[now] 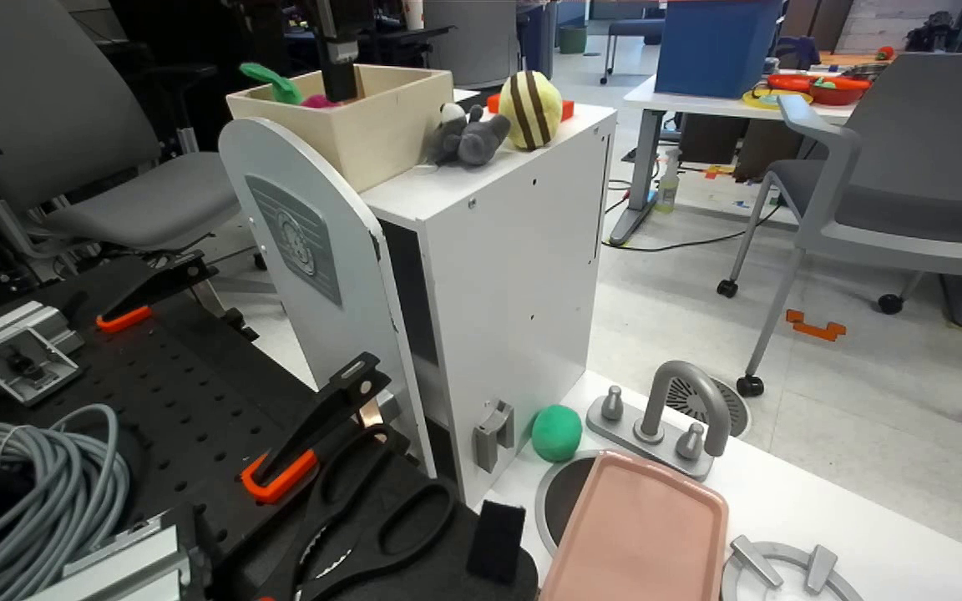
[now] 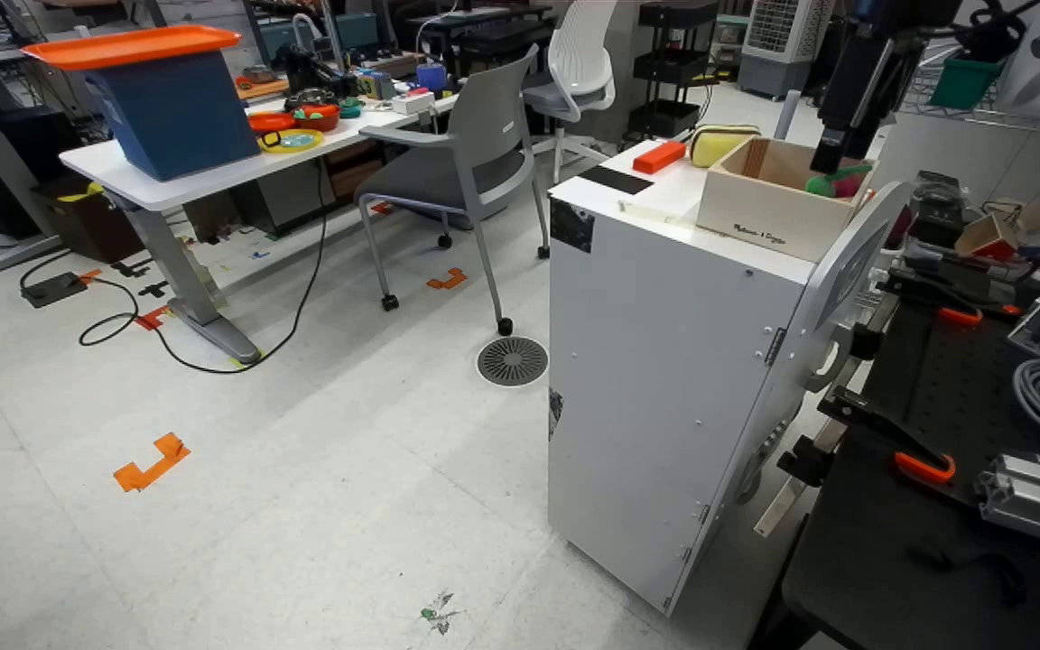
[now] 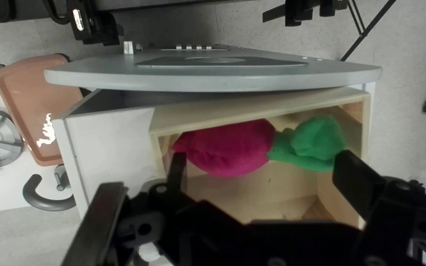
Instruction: Pick up the pink plush toy and drop it in the sink
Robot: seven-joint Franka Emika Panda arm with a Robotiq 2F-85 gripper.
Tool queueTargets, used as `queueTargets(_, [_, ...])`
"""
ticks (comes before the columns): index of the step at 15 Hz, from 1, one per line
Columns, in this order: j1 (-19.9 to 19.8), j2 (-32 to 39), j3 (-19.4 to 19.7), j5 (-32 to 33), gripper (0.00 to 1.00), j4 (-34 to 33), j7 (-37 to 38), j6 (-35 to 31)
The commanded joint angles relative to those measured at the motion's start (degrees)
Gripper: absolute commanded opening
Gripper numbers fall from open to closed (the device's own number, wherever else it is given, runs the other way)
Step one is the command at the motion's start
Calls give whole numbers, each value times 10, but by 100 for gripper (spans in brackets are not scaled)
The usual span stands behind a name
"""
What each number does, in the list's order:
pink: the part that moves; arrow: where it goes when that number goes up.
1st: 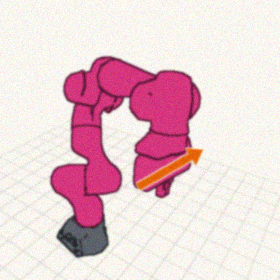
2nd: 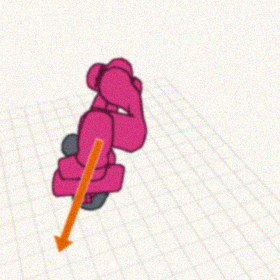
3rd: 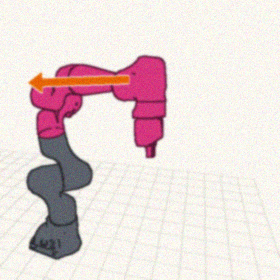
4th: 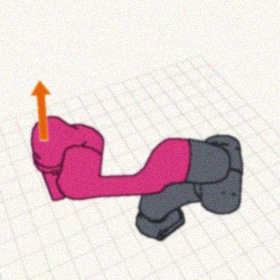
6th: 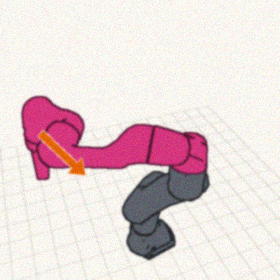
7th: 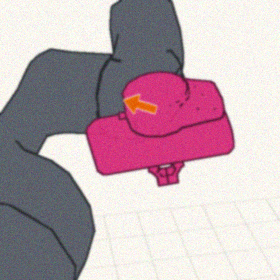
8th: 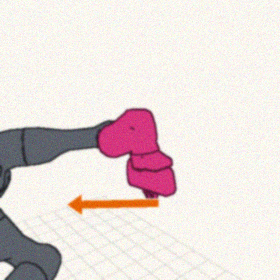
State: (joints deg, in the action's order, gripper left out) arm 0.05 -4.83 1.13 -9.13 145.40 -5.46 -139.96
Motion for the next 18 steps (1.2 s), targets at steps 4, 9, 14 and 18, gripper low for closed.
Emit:
queueTargets(4, [-3,-3,-7,65,100,-2,67,13])
queueTargets(9, [-1,3,-8,68,100,-4,77,24])
queueTargets(14, [0,6,-10,68,63,-5,75,21])
queueTargets(18, [0,5,-9,68,31,-6,75,24])
